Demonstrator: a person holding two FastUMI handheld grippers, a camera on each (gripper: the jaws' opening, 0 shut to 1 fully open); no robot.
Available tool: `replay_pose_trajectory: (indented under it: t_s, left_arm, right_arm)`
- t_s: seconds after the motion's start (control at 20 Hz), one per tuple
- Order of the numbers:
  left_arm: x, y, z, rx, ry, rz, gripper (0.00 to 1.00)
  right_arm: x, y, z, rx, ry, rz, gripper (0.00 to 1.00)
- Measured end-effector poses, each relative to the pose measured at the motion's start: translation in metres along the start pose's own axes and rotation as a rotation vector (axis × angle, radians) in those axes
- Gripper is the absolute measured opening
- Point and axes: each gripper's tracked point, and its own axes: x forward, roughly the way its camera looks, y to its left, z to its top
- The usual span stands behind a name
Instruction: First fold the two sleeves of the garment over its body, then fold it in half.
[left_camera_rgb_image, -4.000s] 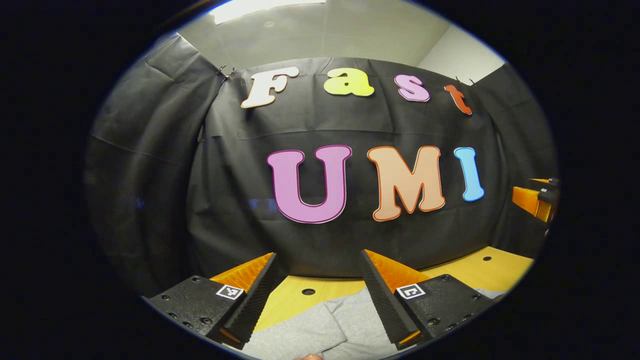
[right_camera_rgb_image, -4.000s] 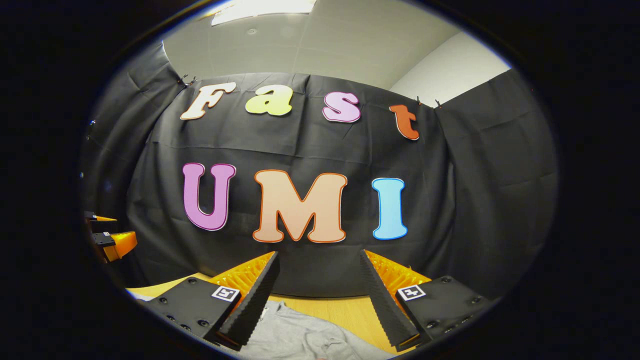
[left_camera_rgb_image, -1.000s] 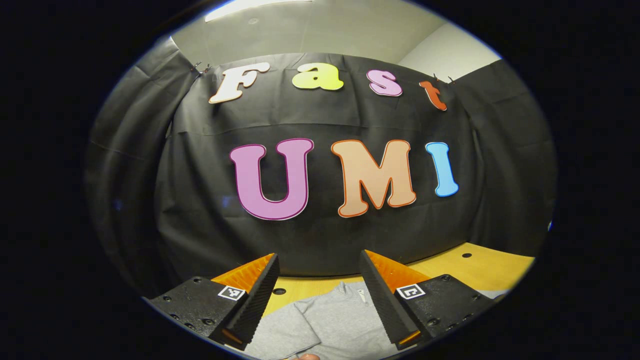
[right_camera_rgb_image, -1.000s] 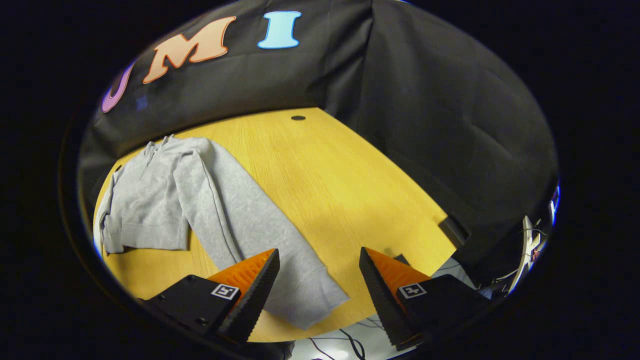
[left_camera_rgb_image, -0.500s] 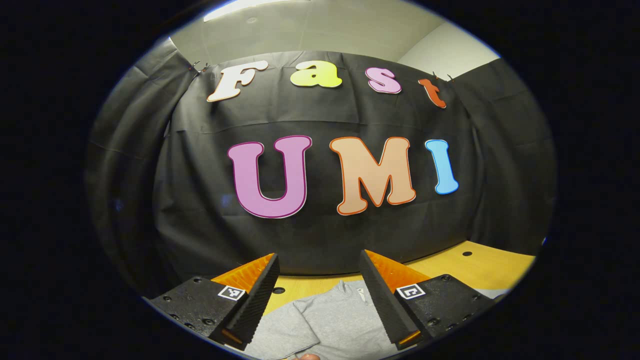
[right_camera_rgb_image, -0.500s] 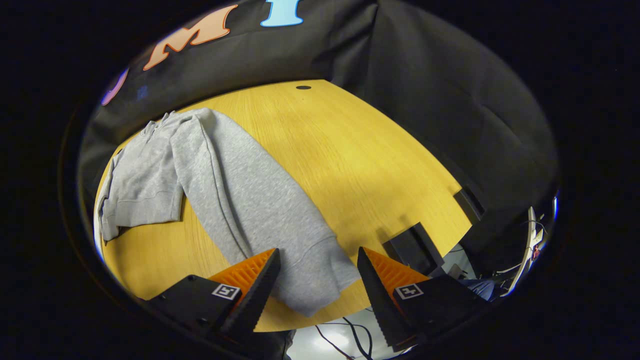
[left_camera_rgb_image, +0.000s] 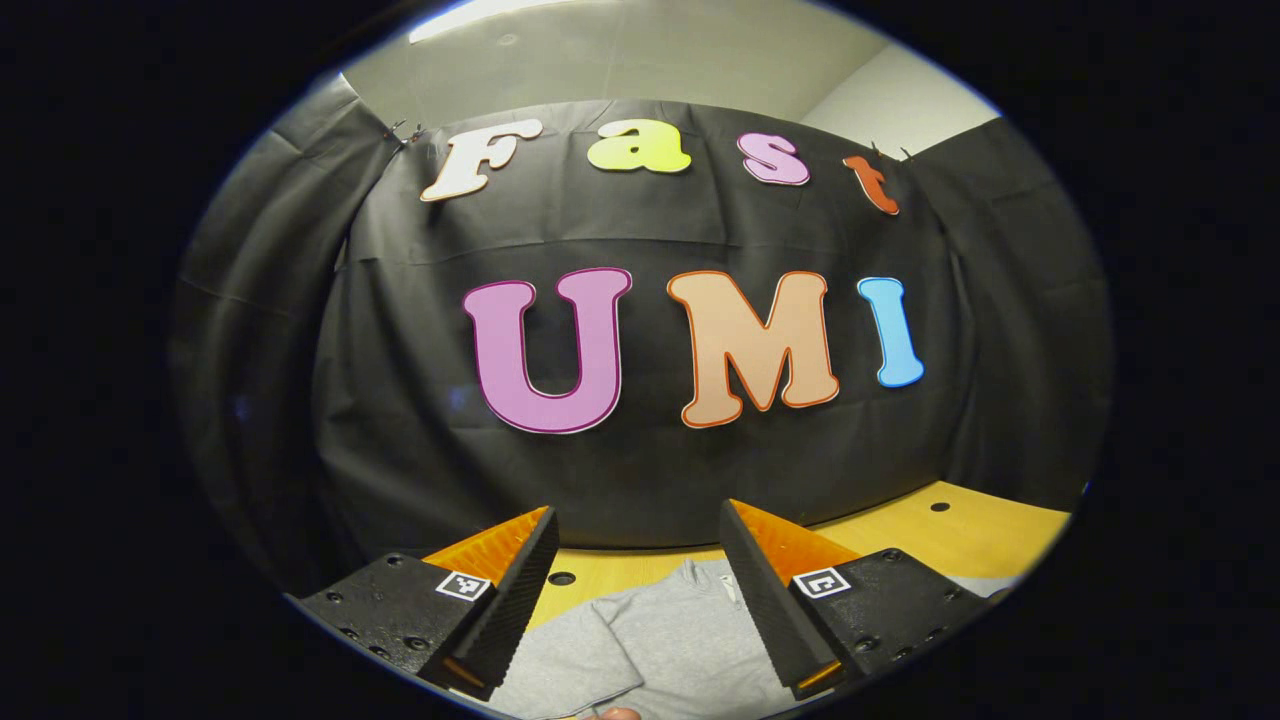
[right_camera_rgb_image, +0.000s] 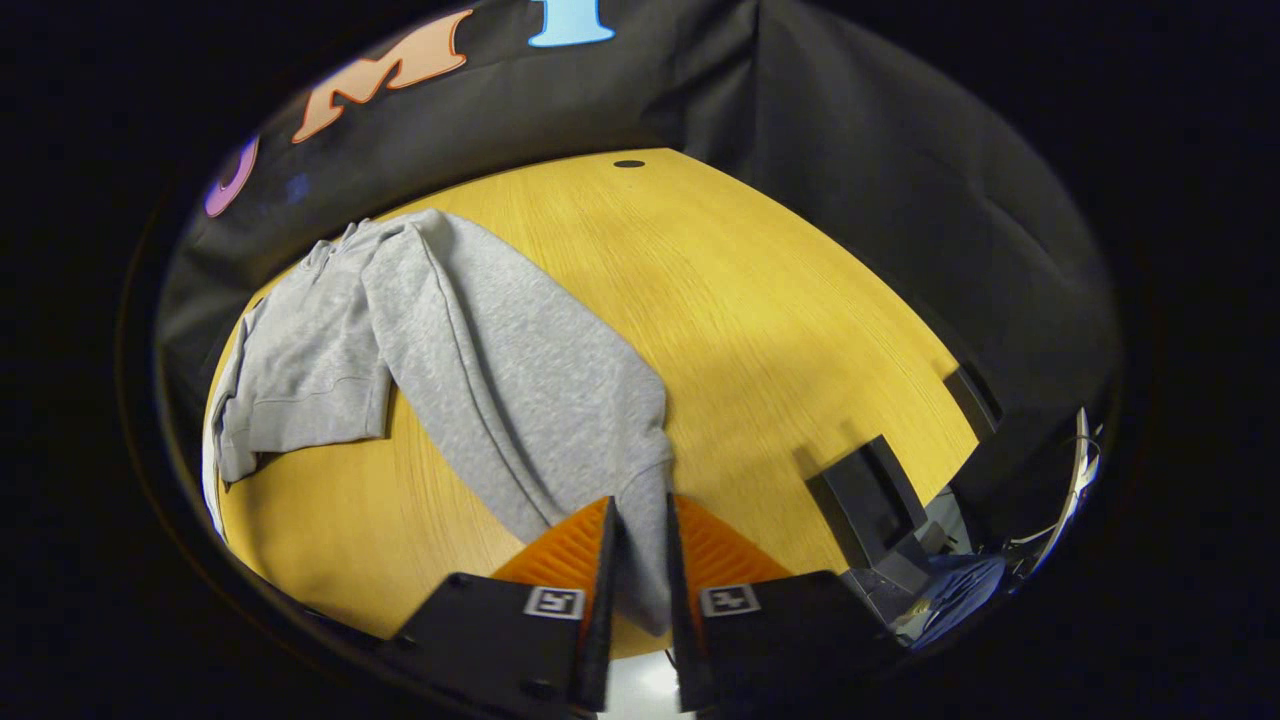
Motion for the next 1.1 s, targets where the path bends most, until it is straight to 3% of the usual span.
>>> replay_pose_trajectory:
  t_s: [0.15, 0.55, 1.1]
  left_arm:
    - [-0.002, 0.003, 0.0, 0.005, -0.001, 0.007, 0.94]
    - [-0.009, 0.016, 0.005, 0.028, -0.006, 0.043, 0.94]
    - [-0.026, 0.043, 0.006, 0.035, -0.016, 0.1, 0.93]
  right_arm:
    - [-0.003, 0.005, 0.004, -0.009, -0.014, -0.002, 0.02]
    - [-0.004, 0.006, 0.028, 0.114, -0.058, 0.016, 0.02]
    - [-0.034, 0.048, 0.143, 0.237, -0.225, 0.156, 0.03]
